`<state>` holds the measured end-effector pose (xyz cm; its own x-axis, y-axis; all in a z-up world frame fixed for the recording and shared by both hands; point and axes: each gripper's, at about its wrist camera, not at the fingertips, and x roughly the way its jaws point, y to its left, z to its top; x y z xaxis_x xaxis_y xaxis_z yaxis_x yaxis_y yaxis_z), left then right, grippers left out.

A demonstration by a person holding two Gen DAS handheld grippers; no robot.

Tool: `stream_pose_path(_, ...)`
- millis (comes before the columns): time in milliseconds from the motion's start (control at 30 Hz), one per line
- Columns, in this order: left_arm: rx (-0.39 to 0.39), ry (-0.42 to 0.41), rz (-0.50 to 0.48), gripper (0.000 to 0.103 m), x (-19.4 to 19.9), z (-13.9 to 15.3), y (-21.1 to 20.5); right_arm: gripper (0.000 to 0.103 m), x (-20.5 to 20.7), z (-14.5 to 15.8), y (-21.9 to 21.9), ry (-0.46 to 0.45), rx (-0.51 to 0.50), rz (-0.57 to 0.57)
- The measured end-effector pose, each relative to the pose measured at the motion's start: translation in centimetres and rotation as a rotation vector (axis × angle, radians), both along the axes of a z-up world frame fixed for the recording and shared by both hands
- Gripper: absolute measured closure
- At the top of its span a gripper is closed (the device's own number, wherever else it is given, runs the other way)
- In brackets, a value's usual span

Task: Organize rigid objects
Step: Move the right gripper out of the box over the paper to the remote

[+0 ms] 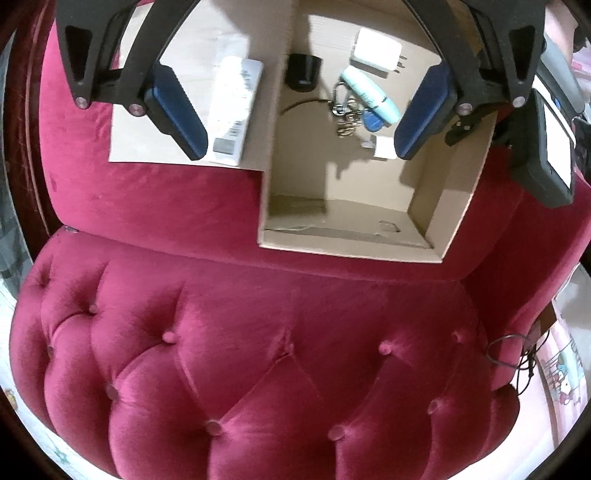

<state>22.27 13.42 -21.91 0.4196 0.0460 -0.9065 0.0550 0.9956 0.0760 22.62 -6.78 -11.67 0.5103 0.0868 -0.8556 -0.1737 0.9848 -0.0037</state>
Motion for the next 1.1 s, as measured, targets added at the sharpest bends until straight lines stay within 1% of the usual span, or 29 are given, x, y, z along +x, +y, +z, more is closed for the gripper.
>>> stream_pose_path(200,0.004,0.0,-0.001,0.088,0.0,0.0,-0.1,0.0,-0.1,0.6,-2.9,-0.019,-0.017,-0.033)
stream_pose_path(333,0.001,-0.001,0.002,0.088,-0.1,0.1,-0.1,0.0,-0.2,0.1,-4.9,-0.012,-0.037,-0.049)
stream_pose_path(633,0.007,-0.001,0.001,0.088,-0.1,0.1,-0.2,0.0,-0.3,-2.1,-8.1,0.015,-0.034,-0.052)
stream_pose_path(867,0.017,0.0,-0.001,0.088,-0.1,0.1,-0.6,0.0,0.0,-4.7,-10.1,0.047,-0.017,-0.052)
stream_pose_path(1100,0.024,-0.001,-0.003,0.088,-0.1,0.2,-0.9,0.0,0.5,-6.9,-11.2,0.085,-0.005,-0.065)
